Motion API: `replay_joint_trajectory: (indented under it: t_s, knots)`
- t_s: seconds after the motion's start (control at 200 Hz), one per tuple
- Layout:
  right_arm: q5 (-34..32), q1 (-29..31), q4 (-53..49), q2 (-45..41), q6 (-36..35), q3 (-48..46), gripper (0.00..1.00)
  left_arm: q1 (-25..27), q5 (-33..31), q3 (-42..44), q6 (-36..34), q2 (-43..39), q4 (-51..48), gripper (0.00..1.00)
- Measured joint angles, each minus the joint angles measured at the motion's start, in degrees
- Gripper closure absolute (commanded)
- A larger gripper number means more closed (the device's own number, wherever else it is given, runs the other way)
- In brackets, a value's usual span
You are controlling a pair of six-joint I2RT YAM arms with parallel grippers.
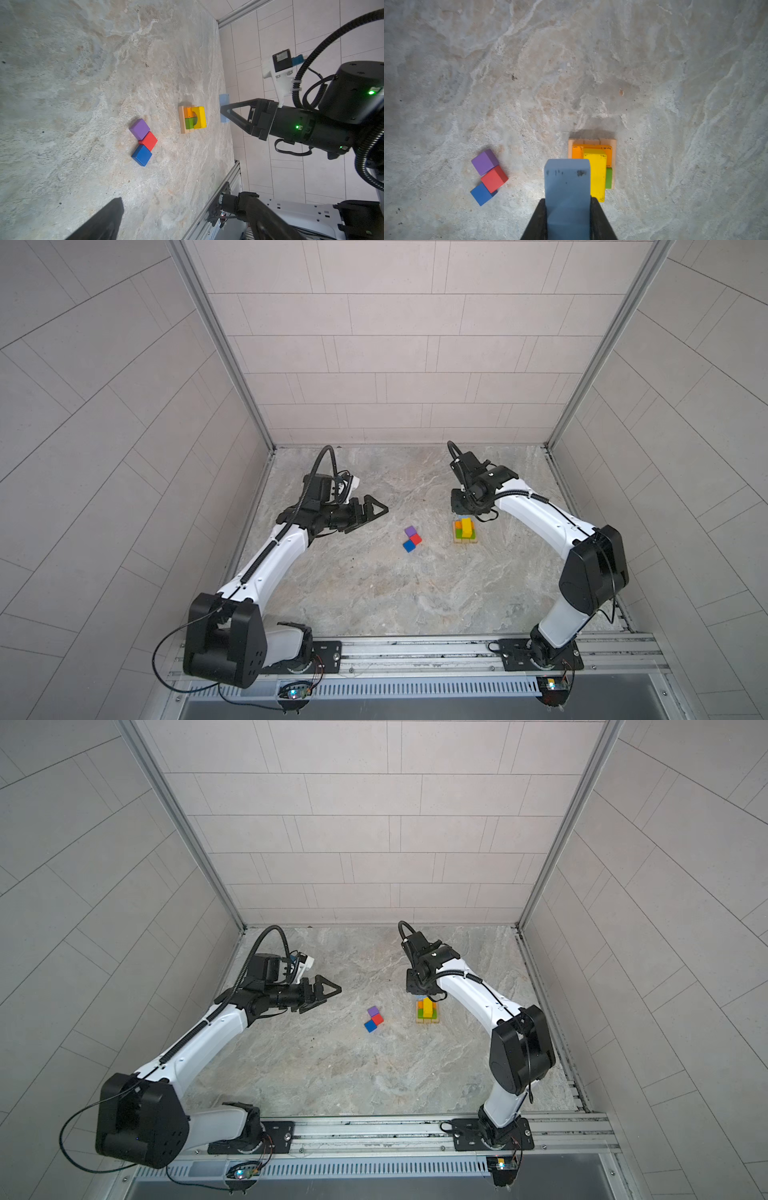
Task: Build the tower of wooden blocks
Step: 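Lift the light-blue block and carry it over the yellow block, then lower the light-blue block upright onto the yellow block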
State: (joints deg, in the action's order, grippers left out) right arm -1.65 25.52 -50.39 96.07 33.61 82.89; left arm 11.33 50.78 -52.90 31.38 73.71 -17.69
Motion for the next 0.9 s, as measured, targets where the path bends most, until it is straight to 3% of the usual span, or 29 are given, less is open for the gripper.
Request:
replay_joint_trajectory:
  t_s: [0.38, 0.901]
  knots:
    - [-0.28, -0.42, 0.55, -4.66, -1.36, -9.05, 0.85, 0.04, 0.46, 0.02, 0.17, 0.0, 0.35, 0.0]
    - [-0.09, -1.86, 6.19, -4.59, -1.38, -11.74, 0.85, 0.04, 0.39, 0.02, 0.15, 0.22, 0.35, 0.0]
